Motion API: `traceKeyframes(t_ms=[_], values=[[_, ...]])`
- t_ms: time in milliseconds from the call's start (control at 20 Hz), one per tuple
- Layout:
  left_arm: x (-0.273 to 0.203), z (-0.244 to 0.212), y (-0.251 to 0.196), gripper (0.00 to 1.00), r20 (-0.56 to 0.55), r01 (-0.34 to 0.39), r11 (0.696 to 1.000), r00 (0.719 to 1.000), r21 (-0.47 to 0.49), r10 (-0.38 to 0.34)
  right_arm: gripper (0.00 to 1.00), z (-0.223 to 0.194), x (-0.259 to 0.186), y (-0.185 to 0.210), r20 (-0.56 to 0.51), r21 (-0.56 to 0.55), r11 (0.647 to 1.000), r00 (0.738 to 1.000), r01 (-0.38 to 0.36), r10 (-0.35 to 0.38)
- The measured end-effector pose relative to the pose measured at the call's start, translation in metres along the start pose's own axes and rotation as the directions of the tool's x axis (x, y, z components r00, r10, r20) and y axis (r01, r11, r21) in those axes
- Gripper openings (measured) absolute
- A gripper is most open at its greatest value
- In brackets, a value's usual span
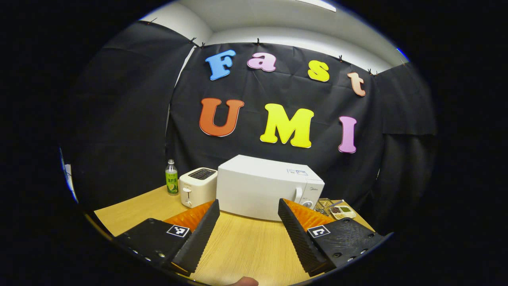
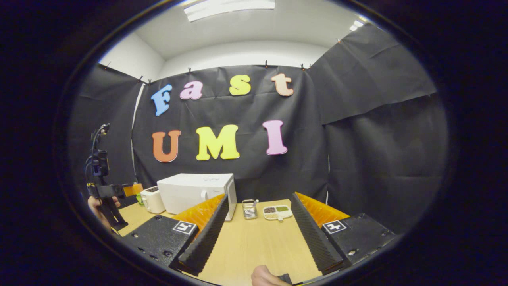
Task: Open the microwave oven with the left hand, put the food in, and close the microwave oven.
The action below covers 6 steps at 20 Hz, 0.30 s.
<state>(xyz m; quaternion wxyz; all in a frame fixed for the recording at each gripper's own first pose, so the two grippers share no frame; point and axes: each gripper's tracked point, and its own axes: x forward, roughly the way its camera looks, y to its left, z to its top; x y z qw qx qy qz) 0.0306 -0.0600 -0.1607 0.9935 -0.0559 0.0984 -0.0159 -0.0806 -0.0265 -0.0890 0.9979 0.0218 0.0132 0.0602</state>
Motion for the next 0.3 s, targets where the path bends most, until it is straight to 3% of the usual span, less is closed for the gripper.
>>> traceKeyframes(t_ms=[100,250,300], values=[[-0.024,0.006,0.004,0.92,0.0,0.006,1.0,1.0,-0.029,-0.006,1.0,0.006,0.0,0.01,0.011,-0.001,1.0,1.0,-0.01,0.01],[-0.052,0.018,0.013,0.92,0.027,-0.014,0.999,1.0,0.032,0.013,1.0,0.011,-0.002,0.019,0.023,0.004,1.0,1.0,-0.021,0.021],[-0.06,0.026,0.016,0.81,0.045,-0.027,0.998,0.999,0.062,0.024,1.0,0.012,-0.003,0.022,0.023,0.005,1.0,0.999,-0.024,0.024]])
